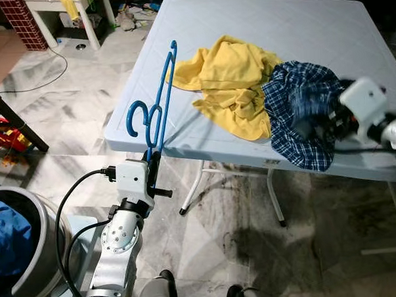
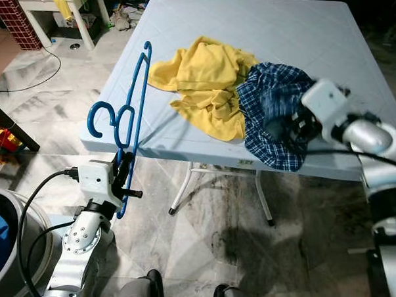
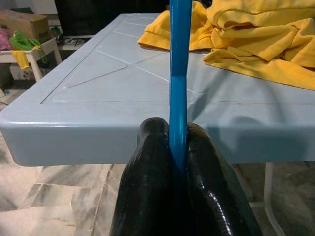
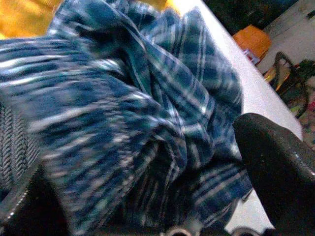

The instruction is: Hang hanger

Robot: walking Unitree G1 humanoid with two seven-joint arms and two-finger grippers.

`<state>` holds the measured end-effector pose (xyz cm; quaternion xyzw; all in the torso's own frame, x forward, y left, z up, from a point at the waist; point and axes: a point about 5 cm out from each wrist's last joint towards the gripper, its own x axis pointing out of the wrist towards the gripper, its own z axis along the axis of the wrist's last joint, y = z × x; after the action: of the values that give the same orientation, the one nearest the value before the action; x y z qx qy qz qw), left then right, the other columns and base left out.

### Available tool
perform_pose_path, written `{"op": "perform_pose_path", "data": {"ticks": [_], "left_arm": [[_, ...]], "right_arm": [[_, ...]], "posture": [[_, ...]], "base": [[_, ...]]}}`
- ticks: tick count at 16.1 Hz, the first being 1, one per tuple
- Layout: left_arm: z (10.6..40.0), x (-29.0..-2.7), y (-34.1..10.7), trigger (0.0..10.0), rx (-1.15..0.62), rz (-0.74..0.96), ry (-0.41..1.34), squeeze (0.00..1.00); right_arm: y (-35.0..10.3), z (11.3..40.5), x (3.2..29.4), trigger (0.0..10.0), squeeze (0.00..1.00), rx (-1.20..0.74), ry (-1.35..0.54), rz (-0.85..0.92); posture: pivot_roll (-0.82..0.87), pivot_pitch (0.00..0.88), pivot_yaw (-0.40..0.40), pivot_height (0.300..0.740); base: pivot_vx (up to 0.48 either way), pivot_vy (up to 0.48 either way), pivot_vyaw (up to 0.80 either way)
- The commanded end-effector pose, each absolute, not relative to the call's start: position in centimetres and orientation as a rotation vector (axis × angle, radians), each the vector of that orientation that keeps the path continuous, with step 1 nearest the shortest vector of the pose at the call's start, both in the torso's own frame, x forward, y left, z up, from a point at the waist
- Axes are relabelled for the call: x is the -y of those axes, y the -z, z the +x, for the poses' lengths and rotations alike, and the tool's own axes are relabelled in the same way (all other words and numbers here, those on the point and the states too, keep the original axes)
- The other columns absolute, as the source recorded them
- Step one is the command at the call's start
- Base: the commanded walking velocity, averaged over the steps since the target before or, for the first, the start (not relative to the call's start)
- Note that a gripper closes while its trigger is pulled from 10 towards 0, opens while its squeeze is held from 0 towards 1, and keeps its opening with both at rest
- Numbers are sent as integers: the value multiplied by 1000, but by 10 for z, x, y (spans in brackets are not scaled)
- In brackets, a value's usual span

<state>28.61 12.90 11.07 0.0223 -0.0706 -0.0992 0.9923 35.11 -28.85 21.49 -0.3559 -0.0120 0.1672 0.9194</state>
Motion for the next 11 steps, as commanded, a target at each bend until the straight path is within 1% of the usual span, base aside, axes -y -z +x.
{"op": "perform_pose_path", "data": {"ticks": [1, 5, 6, 7, 11], "left_arm": [[281, -133, -87, 10000, 11, 60, 193, 0], [283, -131, -86, 10000, 4, 63, 216, 0], [284, -131, -86, 10000, 4, 64, 224, 0], [285, -130, -86, 10000, 3, 66, 228, 0], [287, -130, -86, 10000, 3, 65, 231, 0]], "right_arm": [[-216, 339, 294, 10000, 0, 33, -390, -710], [-204, 317, 298, 10000, 0, -35, -512, -648], [-202, 308, 298, 10000, 0, -68, -561, -641], [-202, 306, 298, 10000, 0, -84, -571, -647], [-191, 294, 287, 10000, 0, -171, -706, -615]], "posture": [[57, 208, 19, 740], [35, 206, 34, 740], [30, 206, 34, 740], [26, 205, 36, 740], [32, 198, 34, 740]], "base": [[0, 0, 0], [0, 0, 0], [0, 0, 0], [0, 0, 0], [0, 0, 0]]}}
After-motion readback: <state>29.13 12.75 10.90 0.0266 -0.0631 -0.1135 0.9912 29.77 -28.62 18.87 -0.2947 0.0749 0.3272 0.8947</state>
